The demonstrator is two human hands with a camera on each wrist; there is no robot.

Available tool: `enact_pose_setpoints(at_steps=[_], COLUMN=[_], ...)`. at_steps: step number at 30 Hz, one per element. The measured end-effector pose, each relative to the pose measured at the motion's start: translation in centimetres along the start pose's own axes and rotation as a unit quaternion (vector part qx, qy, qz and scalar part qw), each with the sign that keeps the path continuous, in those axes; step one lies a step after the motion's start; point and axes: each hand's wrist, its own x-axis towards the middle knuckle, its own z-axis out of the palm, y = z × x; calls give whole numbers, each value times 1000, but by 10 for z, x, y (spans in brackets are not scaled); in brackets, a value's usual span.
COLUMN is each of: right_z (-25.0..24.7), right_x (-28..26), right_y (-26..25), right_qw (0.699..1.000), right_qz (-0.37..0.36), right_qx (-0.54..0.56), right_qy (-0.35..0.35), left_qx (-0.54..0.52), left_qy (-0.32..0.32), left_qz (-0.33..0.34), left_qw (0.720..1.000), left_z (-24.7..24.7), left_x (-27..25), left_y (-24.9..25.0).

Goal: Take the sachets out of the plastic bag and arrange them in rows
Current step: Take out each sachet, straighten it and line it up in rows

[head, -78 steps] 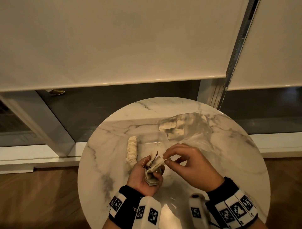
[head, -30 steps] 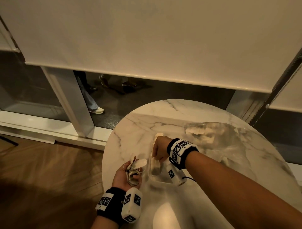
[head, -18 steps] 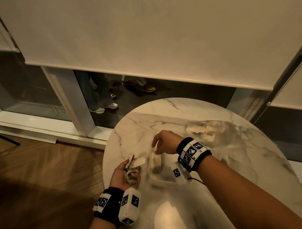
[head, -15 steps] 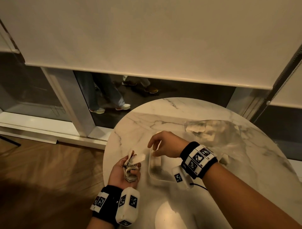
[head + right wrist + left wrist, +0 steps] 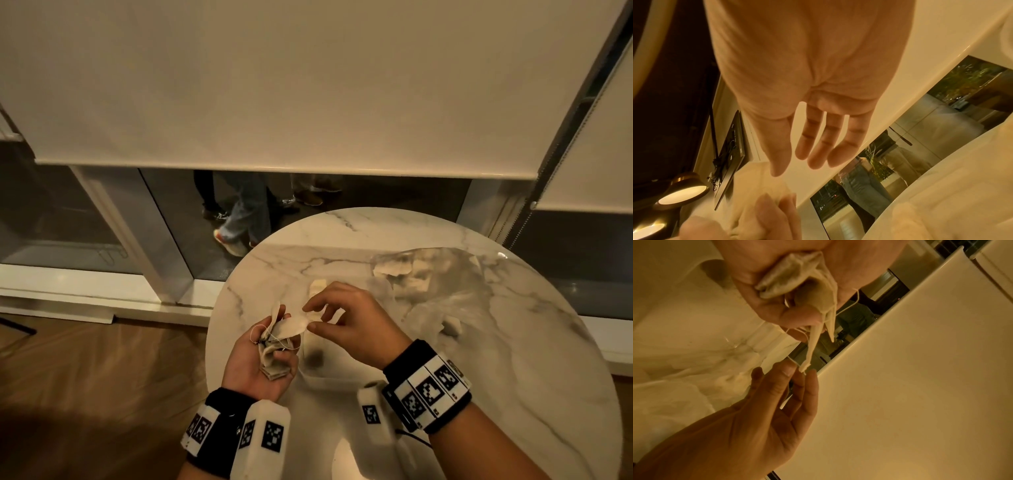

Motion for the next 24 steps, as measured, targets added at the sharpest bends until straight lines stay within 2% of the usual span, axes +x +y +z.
enact_pose_setpoints(at_steps=[6,15,20,24], right_z=[-3,-16,-20,-20], right_x=[-12,-17,-13,-10], right_y=[3,6,5,9], right_qw=[999,999,997,995], right_qz=[-27,-12,28,60], right_qx=[-7,9,50,48], right_qy=[22,42,54,61], left_qx=[-2,3,-11,-22], left_qy=[-6,-1,3,-33], left_qz=[-17,-51,-73,-68], left_qw=[1000,999,997,997], left_z=[6,2,-13,-26], left_x=[2,11,17,17], left_y=[-11,-19,-14,-8])
